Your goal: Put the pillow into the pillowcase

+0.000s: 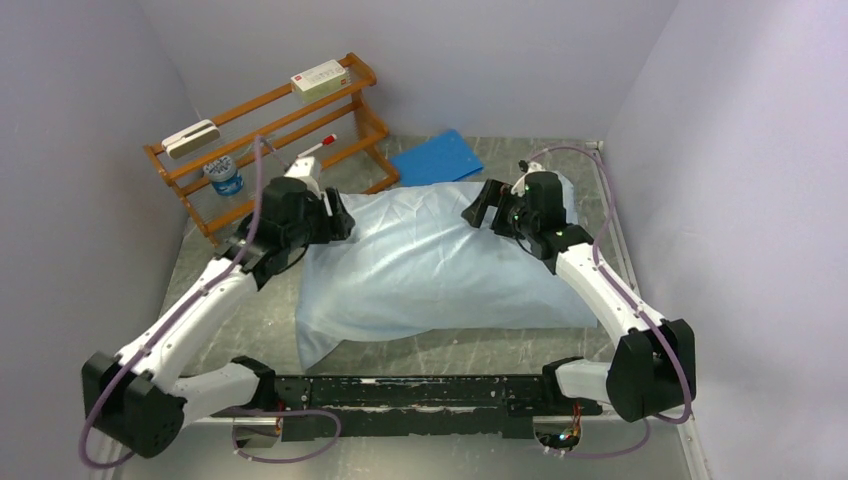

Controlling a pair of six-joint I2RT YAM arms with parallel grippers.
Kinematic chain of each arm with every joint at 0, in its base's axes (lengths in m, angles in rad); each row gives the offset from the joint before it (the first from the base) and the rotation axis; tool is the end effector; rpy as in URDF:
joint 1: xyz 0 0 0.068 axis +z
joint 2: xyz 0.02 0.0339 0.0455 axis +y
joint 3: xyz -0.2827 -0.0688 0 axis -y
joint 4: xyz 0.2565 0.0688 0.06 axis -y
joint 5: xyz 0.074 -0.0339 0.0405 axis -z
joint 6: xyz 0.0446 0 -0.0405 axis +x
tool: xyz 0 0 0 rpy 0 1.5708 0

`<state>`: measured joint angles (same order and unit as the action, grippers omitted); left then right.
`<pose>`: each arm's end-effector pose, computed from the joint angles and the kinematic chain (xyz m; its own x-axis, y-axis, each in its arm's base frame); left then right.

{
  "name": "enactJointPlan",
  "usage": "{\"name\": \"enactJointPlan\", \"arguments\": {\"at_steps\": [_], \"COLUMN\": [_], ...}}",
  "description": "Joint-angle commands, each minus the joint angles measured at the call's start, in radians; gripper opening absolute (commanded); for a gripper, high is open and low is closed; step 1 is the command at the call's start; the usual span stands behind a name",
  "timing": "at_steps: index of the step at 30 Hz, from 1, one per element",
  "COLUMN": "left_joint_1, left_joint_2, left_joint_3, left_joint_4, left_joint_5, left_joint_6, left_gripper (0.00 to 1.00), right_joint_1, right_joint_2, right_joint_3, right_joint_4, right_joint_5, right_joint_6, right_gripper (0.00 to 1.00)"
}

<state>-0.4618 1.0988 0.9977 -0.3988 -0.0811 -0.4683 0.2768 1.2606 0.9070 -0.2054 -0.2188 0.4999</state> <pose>0.2314 -0.1111 0.3423 -0.5547 -0.2265 -0.8007 0.1458 0.9209 -0.3615 0.2809 0.0899 0.2878 -0.6604 0.2988 -0.6889 -0.1449 0.8494 0.5074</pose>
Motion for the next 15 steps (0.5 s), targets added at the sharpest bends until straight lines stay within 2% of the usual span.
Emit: {"name": "enactJointPlan", "arguments": {"at_steps": [1,3,5,8,11,13,15], "left_joint_1": [0.088,0.195,0.255,0.267,0.267,0.267,0.267], "left_joint_2": [0.162,0.253,0.274,0.245,0.208,0.193,0.179], "left_joint_3": [-0.113,-0.114,-0.130,-0.106,-0.062,-0.032,-0.011], "left_joint_4": [0.098,0.099,0.139,0.150,0.144,0.127,0.095], "left_joint_5": [0.127,0.180,0.186,0.145,0.172,0.181,0.182], "left_joint_6": [0.007,0.003,0.010,0.028,0.037,0.047,0.051], "left_gripper": [0.69,0.69,0.70,0.71,0.72,0.78,0.79], "right_joint_1": [-0.017,-0.016,-0.021,-0.050,-0.100,-0.118,-0.131], "right_joint_2": [0.010,0.018,0.028,0.055,0.116,0.165,0.204], "right_joint_3": [0.007,0.025,0.038,0.033,0.044,0.063,0.068], "right_joint_4": [0.038,0.033,0.025,0.056,0.087,0.089,0.091], "right_joint_5": [0.169,0.252,0.354,0.466,0.494,0.520,0.560], "right_joint_6": [-0.031,-0.033,-0.041,-0.052,-0.043,-0.042,-0.048], "right_gripper": [0.98,0.99,1.00,1.00,1.00,1.00,1.00]}}
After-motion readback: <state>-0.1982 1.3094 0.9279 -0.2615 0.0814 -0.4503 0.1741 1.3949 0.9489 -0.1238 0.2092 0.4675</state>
